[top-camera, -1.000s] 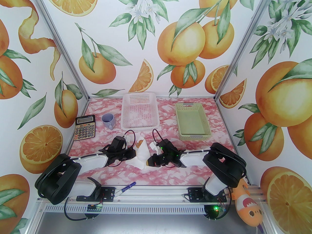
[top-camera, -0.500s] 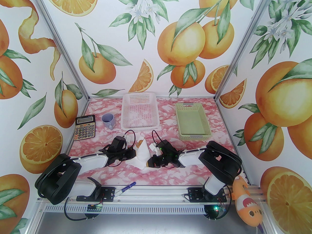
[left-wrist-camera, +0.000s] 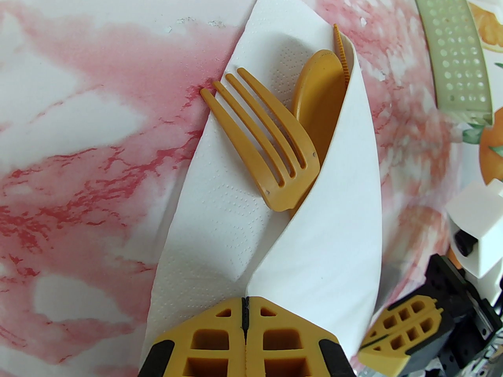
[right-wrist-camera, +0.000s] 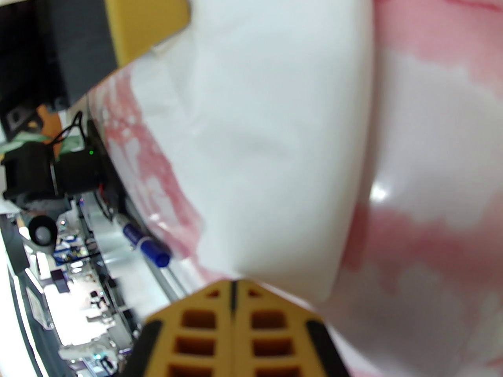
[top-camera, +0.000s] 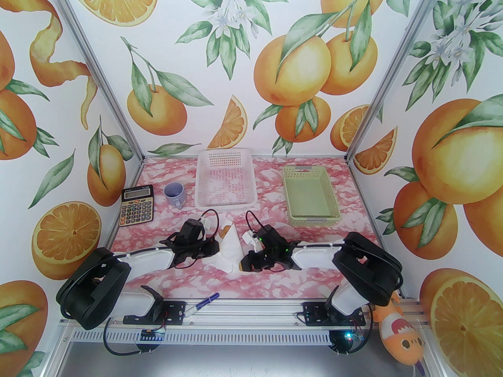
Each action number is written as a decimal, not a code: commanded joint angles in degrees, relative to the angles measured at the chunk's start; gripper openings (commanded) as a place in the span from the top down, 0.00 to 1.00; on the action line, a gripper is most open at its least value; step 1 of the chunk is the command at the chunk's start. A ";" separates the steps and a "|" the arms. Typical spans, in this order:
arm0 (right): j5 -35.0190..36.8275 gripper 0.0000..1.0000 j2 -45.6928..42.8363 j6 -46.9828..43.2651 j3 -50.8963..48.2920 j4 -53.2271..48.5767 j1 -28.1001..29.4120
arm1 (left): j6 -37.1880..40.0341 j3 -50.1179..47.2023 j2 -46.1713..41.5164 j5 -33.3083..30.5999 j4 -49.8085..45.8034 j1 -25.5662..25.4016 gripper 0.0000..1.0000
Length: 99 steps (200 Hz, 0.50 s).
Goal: Place the utensils on the paper napkin and roll it up
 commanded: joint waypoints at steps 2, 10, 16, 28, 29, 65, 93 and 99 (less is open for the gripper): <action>4.33 0.97 -3.66 -3.88 4.68 -6.94 -0.54 | 0.70 0.20 0.69 -2.88 -3.89 -0.33 1.00; 7.34 0.93 -4.51 -5.89 6.60 -10.68 -0.52 | 0.65 0.15 0.69 -2.94 -3.80 -0.47 1.00; 9.89 0.92 -4.97 -7.61 8.08 -13.47 -0.50 | 0.61 0.11 0.69 -2.81 -3.74 -0.46 1.00; 14.48 0.82 -5.44 -10.16 10.49 -17.30 -0.41 | 0.45 -0.05 0.74 -2.71 -3.11 -0.52 1.00; 14.90 0.82 -5.49 -10.30 10.60 -17.46 -0.38 | 0.40 -0.10 0.71 -2.70 -3.05 -0.52 1.00; 29.09 0.63 -3.39 -14.77 15.07 -21.03 1.23 | -0.97 -1.29 1.52 -1.14 0.12 -0.53 1.00; 36.44 0.49 0.52 -16.32 17.63 -19.65 3.09 | -1.23 -1.56 1.92 -0.97 0.54 -0.48 1.00; 37.44 0.48 1.36 -16.55 17.93 -18.95 3.41 | -1.23 -1.65 1.92 -0.88 0.51 -0.44 1.00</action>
